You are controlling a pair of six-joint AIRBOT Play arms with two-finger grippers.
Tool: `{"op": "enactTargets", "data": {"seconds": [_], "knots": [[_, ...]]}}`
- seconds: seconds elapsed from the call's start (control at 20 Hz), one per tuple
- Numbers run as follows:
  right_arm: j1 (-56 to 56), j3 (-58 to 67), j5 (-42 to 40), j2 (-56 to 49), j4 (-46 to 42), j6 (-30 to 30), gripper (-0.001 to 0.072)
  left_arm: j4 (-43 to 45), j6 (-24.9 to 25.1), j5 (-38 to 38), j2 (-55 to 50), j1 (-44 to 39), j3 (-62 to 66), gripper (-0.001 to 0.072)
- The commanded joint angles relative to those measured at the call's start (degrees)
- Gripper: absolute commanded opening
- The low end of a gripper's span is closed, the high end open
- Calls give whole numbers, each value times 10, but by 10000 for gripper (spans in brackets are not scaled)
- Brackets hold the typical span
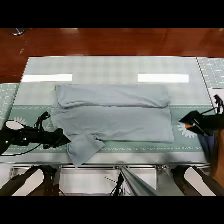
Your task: Fold the shirts.
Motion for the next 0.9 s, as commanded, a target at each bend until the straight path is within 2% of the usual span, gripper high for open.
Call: {"op": "enactTargets", "data": {"seconds": [0.0, 0.25, 0.7, 0.75, 0.8, 0.85], "knots": [[-27, -66, 31, 0, -69, 38, 623, -8, 2, -4, 0, -17, 1, 24], [51, -82, 43, -20, -73, 30, 623, -8, 2, -4, 0, -17, 1, 24], [73, -77, -50, -105, 70, -38, 616, -9, 1, -4, 0, -17, 2, 24], [73, -72, -53, -111, 78, -42, 593, -9, 1, -4, 0, -17, 4, 25], [73, -65, -52, -116, 81, -49, 481, -9, 2, -3, 0, -17, 7, 25], [73, -57, -48, -121, 82, -54, 338, -10, 2, -4, 0, -17, 11, 24]]}}
